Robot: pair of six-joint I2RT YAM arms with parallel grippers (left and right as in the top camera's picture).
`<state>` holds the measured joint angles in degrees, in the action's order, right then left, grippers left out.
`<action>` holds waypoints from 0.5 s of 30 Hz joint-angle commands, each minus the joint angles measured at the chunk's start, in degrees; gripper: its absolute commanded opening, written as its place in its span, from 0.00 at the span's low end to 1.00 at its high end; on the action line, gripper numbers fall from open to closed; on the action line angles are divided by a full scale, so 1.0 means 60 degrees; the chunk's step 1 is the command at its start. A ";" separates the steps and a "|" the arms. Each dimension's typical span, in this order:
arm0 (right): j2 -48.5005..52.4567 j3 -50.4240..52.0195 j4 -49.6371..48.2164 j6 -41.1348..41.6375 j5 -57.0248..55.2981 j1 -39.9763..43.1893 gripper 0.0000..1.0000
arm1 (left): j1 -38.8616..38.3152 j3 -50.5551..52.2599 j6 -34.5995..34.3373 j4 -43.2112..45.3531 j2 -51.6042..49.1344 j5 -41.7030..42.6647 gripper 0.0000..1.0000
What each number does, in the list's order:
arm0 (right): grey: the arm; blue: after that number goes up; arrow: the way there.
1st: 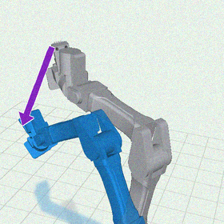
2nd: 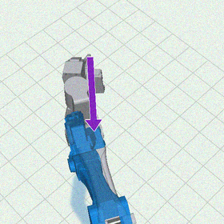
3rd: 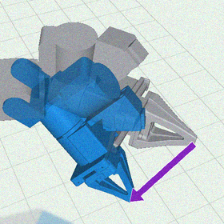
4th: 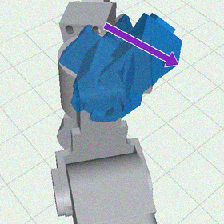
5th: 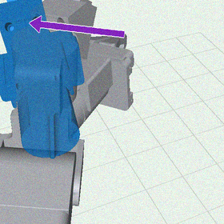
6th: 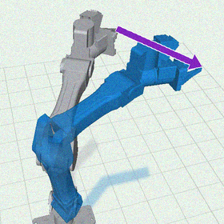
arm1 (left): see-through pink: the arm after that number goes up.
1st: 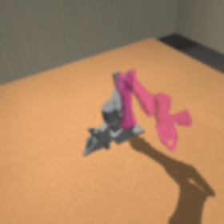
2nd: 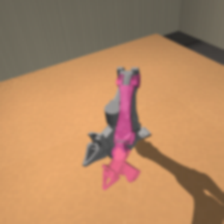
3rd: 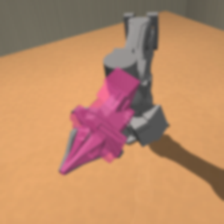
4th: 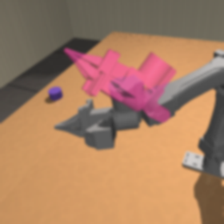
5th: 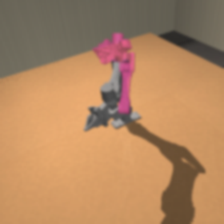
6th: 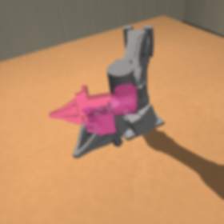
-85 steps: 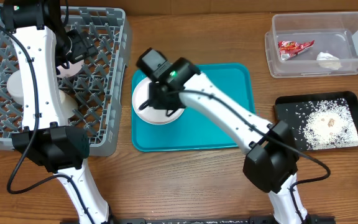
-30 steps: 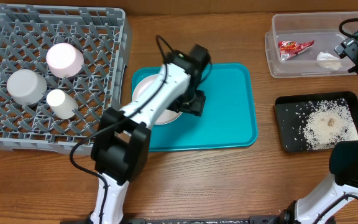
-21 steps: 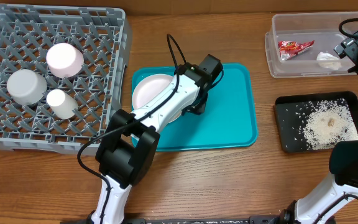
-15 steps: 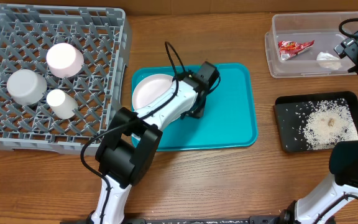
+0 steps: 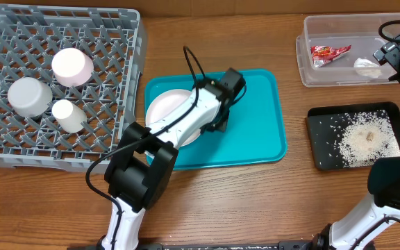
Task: Sort waste into correct bins and load items into the dishwasher
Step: 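Lift the plate with the left gripper and carry it to the rack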
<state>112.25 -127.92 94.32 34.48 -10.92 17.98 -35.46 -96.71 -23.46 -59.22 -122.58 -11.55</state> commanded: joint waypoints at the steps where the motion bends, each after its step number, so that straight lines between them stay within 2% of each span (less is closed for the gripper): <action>1: -0.0036 -0.0113 -0.0022 -0.0004 -0.0062 0.0015 1.00 | 0.0248 -0.2193 0.0681 -0.0801 0.0044 0.0098 0.04; 5: -0.0036 -0.0113 -0.0022 -0.0004 -0.0058 0.0015 1.00 | 0.0856 -0.4688 0.0991 -0.1974 0.0044 0.0080 0.04; 8: -0.0036 -0.0113 -0.0022 -0.0004 -0.0058 0.0015 1.00 | 0.1759 -0.6455 0.1497 -0.2357 0.0044 0.0954 0.04; 11: -0.0036 -0.0113 -0.0022 -0.0004 -0.0058 0.0015 1.00 | 0.2896 -0.7624 0.1938 -0.2317 0.0044 0.2754 0.04; 15: -0.0036 -0.0113 -0.0022 -0.0004 -0.0062 0.0015 0.99 | 0.4728 -0.7960 0.2291 -0.1319 0.0018 0.6870 0.04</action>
<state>112.25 -127.92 94.30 34.48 -10.92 17.98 -12.93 -143.31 -13.47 -68.86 -122.89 9.21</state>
